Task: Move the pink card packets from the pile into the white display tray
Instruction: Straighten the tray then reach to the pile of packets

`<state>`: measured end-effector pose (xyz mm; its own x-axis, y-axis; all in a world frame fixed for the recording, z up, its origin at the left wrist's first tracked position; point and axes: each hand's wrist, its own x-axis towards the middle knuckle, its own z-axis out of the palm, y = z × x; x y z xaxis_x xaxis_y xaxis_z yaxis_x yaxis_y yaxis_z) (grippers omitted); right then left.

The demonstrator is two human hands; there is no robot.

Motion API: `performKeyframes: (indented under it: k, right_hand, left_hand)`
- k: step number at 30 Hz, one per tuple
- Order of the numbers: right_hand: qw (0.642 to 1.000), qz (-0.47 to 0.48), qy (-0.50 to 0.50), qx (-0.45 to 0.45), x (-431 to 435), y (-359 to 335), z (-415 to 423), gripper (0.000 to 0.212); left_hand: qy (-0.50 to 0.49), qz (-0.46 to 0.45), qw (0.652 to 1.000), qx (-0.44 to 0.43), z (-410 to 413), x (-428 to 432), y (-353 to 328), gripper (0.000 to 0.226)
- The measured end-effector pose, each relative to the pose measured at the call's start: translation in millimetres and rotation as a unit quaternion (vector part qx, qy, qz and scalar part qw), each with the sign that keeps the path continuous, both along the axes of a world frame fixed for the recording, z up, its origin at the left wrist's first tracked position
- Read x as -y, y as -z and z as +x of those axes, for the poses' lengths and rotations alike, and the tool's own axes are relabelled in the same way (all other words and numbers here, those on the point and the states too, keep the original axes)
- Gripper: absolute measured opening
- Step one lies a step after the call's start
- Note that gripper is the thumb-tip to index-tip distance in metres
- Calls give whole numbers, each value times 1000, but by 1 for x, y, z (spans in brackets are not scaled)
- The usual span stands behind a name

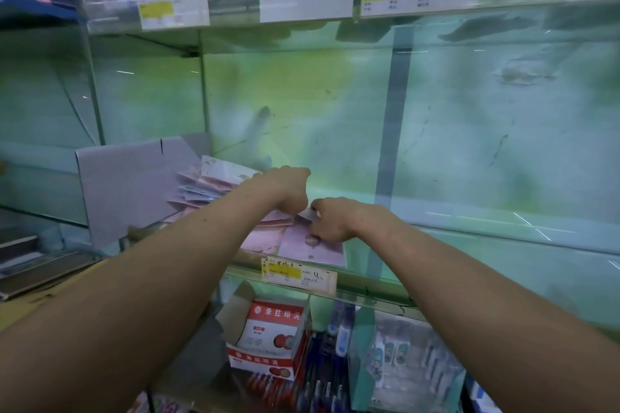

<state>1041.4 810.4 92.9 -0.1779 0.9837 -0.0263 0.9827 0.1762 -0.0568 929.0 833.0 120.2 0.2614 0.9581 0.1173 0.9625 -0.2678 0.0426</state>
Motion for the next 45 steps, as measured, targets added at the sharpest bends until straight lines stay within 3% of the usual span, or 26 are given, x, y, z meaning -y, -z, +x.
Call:
performKeyframes:
  k: [6,10,15,18,20,22,24,26,29,32,34,36,40,45]
  right_hand:
    - [994,105,-3,20,2,-16,26,22]
    - [981,173,-8,-88,13,-33,43,18]
    - [947,218,3,-236,13,-38,56,17]
    - [870,199,39,-449,16,-38,68,38]
    - [823,165,50,-541,19,-37,75,47]
    - [821,123,48,-556,21,-33,75,46]
    - [847,98,31,-522,24,-27,70,34]
    - [859,113,31,-499,25,-23,65,27]
    - [906,160,47,-388,26,-26,64,16]
    - [959,181,61,-209,28,-30,63,10]
    - [969,194,64,-141,29,-28,61,11]
    - [972,205,65,-96,27,-25,60,12]
    - [973,208,75,-65,23,-19,57,13]
    - [973,207,80,-59,23,-19,54,19]
  left_hand:
    - [47,-2,991,129,3,8,-6,60]
    - [73,5,965,250,10,9,-4,39]
    - [78,-5,905,418,24,11,-5,17]
    - [79,-44,863,498,27,15,-4,10]
    - [75,-84,821,560,28,17,-3,11]
    - [82,-129,772,617,30,19,-5,9]
    - [91,-152,747,640,32,20,-8,13]
    - [89,-150,763,623,32,20,-9,13]
    - [66,-92,855,506,29,16,-5,14]
    - [33,7,950,309,26,-2,7,53]
    - [-2,2,982,190,28,-11,16,77]
    - [-58,-23,993,101,32,-15,23,92]
    - [-106,-28,994,2,40,-16,31,93]
    - [-89,-38,995,13,43,-19,27,61]
